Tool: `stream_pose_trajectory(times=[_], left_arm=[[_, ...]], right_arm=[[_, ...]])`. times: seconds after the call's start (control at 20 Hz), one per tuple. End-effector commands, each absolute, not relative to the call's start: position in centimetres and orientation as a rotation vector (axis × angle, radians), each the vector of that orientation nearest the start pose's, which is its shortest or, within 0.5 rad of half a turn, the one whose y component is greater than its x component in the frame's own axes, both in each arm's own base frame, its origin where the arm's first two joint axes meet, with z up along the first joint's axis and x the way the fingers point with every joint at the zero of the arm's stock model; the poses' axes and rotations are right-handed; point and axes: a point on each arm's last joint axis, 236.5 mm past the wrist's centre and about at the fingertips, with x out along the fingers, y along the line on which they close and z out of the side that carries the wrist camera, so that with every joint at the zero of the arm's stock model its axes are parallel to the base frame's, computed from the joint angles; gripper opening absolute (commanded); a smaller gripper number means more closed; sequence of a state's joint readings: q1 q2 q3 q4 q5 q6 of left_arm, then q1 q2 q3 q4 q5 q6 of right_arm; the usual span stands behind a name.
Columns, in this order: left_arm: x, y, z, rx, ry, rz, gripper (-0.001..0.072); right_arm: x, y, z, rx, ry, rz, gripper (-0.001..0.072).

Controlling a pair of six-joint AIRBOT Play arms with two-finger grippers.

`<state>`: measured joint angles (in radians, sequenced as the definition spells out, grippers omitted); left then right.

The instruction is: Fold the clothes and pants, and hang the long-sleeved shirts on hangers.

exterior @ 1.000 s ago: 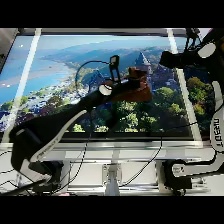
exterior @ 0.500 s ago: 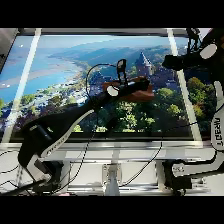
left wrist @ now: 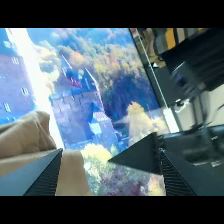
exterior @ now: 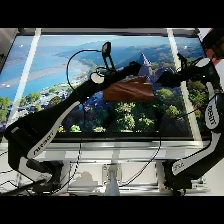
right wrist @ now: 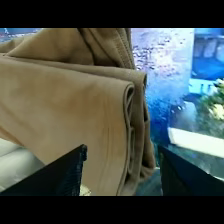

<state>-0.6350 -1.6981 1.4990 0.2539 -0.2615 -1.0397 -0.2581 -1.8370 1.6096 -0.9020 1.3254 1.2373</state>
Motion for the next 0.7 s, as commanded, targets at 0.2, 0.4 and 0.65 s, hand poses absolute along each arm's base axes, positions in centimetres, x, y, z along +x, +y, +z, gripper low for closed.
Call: stream_pose_trajectory(times=[0.2,0.4,0.65], left_arm=[[48.5,-41.1,11.9,-0.675,0.621,-0.747,0.0705],[48.3,-41.3,11.9,-0.674,0.628,-0.756,0.0705],[48.1,-41.4,11.8,-0.673,0.633,-0.762,0.0705]], right_arm=[[49.4,4.8,-8.3,0.573,1.337,0.445,0.0702],[49.0,7.3,-10.9,0.529,1.388,0.465,0.0703],[48.5,11.7,-12.2,0.528,1.42,0.529,0.0684]])
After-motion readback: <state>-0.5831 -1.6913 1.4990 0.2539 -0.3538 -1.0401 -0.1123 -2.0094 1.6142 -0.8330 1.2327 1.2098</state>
